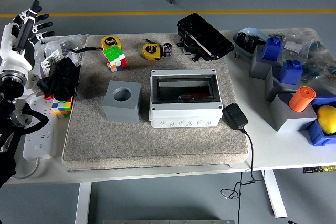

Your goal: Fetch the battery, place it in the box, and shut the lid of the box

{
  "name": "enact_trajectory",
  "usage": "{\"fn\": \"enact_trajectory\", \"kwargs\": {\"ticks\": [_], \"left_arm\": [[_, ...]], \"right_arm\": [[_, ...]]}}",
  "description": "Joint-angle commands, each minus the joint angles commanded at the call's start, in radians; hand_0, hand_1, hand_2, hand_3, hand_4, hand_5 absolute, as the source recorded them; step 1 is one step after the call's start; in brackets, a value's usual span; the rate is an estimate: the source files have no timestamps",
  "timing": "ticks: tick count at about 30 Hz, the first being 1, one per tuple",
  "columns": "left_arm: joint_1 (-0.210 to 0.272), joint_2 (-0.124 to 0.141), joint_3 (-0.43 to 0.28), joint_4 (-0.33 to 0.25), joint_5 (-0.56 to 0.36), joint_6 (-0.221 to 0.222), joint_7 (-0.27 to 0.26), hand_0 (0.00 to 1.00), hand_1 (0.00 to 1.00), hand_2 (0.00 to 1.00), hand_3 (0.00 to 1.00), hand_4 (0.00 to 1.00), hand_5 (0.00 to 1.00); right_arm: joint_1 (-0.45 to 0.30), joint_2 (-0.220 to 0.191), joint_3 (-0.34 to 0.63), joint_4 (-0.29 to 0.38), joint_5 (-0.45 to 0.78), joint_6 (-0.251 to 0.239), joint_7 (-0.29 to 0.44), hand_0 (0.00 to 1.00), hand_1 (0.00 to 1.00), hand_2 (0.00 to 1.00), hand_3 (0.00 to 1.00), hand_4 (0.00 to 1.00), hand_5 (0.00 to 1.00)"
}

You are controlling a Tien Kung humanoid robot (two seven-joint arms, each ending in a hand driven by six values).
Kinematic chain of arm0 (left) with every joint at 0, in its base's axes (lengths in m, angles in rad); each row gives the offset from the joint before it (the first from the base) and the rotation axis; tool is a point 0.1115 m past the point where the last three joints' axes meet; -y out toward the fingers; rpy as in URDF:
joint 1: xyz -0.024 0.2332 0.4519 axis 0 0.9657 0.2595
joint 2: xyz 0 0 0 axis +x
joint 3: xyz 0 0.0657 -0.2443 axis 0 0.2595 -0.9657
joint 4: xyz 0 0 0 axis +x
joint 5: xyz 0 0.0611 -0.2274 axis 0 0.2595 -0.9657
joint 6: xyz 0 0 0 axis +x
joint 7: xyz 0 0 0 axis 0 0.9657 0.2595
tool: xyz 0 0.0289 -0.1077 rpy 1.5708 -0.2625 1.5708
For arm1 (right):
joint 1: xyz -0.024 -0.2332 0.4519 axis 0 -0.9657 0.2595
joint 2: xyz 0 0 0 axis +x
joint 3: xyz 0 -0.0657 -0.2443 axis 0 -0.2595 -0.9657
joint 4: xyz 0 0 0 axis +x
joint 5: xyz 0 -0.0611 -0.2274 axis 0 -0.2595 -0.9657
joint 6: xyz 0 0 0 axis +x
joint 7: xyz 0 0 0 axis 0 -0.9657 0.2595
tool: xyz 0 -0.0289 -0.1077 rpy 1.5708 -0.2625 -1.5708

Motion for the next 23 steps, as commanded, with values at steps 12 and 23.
{"fn": "enact_trajectory", "kwargs": {"ticks": [12, 23], "left_arm": [[0.002, 0.0, 0.003, -0.002, 0.001, 0.002, 0.002, 0.422, 0.556, 0.584, 0.606, 0.998, 0.597], [0.007, -0.004, -0.006, -0.004, 0.003, 0.003, 0.004, 0.422, 0.556, 0.584, 0.607, 0.998, 0.597]], "right_arm": [[-0.004, 0.0, 0.003, -0.001, 0.0, -0.001, -0.001, 0.573, 0.642, 0.667, 0.582, 0.939, 0.482], [-0.007, 0.008, 0.009, -0.001, -0.001, -0.001, 0.001, 0.573, 0.642, 0.666, 0.582, 0.94, 0.481]]}}
